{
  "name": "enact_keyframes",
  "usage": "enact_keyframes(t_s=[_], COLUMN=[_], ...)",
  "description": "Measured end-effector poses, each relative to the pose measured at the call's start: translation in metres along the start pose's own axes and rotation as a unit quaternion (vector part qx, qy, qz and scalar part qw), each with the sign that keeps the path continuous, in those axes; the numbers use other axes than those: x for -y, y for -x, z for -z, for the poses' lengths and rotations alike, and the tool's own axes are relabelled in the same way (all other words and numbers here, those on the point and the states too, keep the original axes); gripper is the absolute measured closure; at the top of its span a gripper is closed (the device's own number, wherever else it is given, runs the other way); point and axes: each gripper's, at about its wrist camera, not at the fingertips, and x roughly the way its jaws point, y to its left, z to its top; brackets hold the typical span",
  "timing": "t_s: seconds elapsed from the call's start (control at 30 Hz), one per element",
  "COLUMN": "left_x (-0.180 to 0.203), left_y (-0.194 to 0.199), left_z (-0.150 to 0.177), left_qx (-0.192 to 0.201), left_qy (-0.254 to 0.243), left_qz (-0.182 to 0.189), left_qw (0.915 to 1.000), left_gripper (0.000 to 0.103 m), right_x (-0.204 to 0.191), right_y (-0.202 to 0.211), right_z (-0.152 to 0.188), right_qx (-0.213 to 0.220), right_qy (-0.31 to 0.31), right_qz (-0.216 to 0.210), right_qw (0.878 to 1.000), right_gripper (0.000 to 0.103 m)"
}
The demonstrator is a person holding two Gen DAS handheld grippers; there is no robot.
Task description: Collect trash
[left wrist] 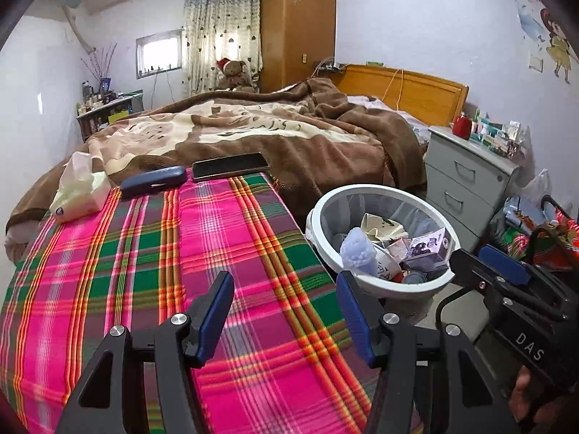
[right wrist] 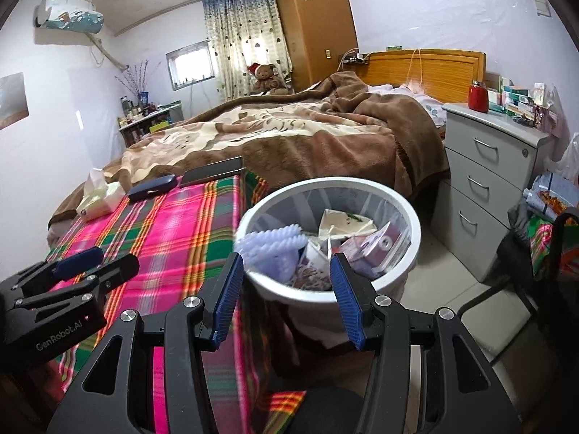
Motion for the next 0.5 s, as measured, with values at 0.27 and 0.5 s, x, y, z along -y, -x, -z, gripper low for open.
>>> enact_keyframes(t_s=[0.27, 0.5], left_x=[-0.015, -0.018], left_y=[0.011, 0.019], left_z=[0.021, 0.027], left_qx=[-0.001, 0.006], left_qy=[0.018, 0.018], left_qz=[-0.015, -0.024], left_qw=[0.9997, 0.9995], left_gripper=[0.045, 0.045], right_x=[-0.013, -0.018], right_y=[0.001, 0.005], right_z=[0.013, 0.018], right_qx=[-0.005, -0.003], right_qy=[0.001, -0.001], right_qz=[-0.011, -0.017], right_qw=[1.0, 1.0], right_gripper=[0.052, 0.051])
